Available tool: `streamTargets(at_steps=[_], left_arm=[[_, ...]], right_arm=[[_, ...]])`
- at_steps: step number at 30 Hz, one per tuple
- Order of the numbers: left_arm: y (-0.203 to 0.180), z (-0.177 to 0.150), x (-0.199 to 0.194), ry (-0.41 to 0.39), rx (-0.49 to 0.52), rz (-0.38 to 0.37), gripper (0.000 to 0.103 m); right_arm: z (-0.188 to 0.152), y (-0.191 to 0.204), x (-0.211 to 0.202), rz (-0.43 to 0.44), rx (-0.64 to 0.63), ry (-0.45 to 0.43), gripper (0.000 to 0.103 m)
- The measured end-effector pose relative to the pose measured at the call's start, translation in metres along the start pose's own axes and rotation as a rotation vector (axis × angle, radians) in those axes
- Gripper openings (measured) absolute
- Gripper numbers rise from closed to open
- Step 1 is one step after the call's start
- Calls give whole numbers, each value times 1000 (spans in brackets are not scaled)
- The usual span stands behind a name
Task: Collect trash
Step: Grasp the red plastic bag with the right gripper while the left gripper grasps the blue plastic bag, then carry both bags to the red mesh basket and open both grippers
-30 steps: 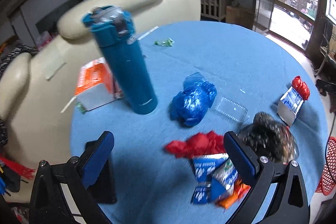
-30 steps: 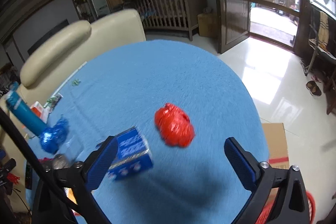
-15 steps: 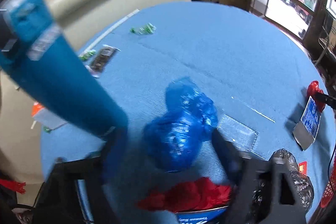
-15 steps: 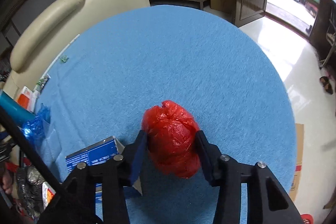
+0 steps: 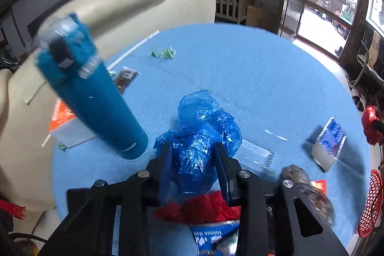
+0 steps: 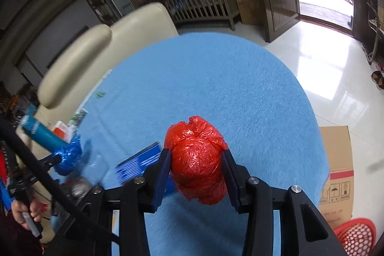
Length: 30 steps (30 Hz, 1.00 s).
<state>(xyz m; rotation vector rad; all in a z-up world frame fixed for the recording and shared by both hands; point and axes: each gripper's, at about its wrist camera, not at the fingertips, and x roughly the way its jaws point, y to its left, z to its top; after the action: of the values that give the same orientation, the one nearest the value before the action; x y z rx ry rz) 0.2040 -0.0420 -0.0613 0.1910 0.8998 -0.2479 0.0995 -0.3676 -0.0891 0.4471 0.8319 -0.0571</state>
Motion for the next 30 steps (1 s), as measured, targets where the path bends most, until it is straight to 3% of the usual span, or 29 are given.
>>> streamTargets(at_steps=[6,13,17,23,30], left_arm=[[-26,-11,-79,-131,37,-23,36],[-99,-39,-148,-209,167,-156,37],[-152,-58,-168,-195,260,-245,37],[-228,-75,-168,-129,383,-376,37],[-316,-88,-151,-28,530,-461,37]], right_arm=[[-27,9,-58,83,-4,-66,46],[-61,-1,-123,116,1,-118,45],[-87,-19,-162,89,17,-147,46],[-127,-64,-202,7,57,-165,46],[-168,-147,-209,-32,251,-142,46]])
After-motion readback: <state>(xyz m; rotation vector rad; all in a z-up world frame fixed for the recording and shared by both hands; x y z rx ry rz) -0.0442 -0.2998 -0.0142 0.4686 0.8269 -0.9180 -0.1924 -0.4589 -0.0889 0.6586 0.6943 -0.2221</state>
